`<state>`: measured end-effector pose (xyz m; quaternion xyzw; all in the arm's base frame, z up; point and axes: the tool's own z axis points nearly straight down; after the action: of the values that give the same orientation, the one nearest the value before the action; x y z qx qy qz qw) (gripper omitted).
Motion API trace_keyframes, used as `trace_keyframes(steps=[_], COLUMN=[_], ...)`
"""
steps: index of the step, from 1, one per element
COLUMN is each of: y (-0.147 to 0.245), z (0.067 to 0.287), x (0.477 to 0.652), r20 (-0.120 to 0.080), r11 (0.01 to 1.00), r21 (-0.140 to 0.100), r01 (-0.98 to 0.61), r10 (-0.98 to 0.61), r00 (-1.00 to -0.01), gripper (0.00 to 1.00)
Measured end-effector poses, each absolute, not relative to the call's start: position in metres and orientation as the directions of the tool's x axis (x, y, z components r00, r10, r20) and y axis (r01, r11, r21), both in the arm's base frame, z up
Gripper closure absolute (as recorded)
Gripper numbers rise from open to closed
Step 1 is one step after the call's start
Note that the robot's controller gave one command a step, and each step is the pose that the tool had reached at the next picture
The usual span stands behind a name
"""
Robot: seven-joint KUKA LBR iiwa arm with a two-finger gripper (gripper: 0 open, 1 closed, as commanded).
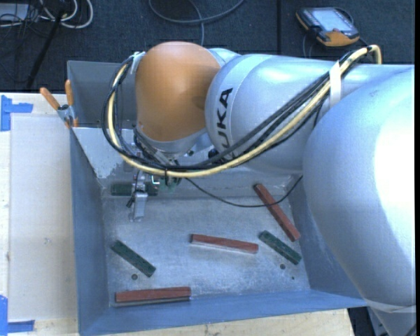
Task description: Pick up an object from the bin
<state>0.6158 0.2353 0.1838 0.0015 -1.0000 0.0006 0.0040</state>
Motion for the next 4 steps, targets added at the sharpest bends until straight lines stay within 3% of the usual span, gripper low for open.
trace_keyframes(steps=[1,2,3,4], y=[0.234,0.235,0.241,0.229], z=[0.189,0.107,0.101,0.102], x=[0.618,0.552,0.521,0.537], r20=[0.001,-0.001,0.006,-0.001], r11=[1.000,0.999,1.000,1.000], r21=[0.000,0.001,-0.002,0.000], r01=[0.001,-0.046,0.016,0.016], r10=[0.001,-0.046,0.016,0.016], r00=[-1.000,-0.999,-1.000,-1.000], gripper=[0.00,0.00,0.00,0.00])
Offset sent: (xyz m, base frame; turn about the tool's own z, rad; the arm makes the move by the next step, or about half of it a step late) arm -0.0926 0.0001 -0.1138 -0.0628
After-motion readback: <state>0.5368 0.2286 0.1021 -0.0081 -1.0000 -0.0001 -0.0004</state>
